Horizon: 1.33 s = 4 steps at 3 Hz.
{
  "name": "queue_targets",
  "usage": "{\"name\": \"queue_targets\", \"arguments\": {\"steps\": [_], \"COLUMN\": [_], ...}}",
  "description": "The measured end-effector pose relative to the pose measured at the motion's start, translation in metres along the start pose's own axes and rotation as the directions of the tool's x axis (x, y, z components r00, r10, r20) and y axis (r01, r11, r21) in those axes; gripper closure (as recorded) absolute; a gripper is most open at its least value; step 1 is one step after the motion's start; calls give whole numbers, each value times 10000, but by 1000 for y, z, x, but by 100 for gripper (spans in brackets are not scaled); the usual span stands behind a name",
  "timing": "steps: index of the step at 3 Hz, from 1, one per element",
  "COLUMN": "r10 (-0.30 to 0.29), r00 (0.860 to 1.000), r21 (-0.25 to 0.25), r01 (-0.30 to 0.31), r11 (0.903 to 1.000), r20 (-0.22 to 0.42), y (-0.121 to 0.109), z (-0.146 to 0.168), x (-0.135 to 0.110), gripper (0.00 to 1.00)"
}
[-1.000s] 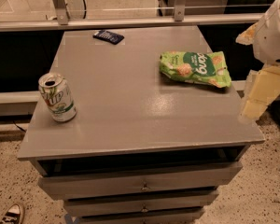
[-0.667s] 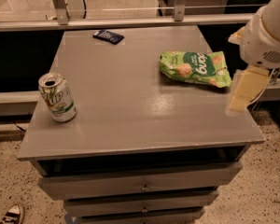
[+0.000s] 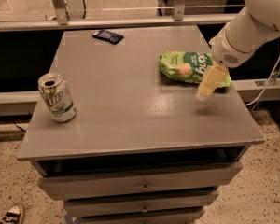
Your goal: Move green rice chip bag near 7up can
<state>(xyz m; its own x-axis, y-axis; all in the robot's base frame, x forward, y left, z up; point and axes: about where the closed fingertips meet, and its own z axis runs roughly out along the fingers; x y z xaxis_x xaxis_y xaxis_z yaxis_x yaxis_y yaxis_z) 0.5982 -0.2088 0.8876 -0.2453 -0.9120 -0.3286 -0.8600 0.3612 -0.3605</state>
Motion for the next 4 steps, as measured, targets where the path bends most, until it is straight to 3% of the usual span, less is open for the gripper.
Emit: {"name": "queue_targets", "arguments": {"steps": [1,2,4], "r10": [671,1362,1955], "r00": [9964,9870,9719], "r21": [-140,-350,-696], "r01": [-664,-1336,-1877], "r11": [9977,9904,9798], "r20": [509,853,1310], "y": [-23,-38,-53], "z": [41,65,65], "x": [-6,-13,-22], "gripper": [0,16,62]}}
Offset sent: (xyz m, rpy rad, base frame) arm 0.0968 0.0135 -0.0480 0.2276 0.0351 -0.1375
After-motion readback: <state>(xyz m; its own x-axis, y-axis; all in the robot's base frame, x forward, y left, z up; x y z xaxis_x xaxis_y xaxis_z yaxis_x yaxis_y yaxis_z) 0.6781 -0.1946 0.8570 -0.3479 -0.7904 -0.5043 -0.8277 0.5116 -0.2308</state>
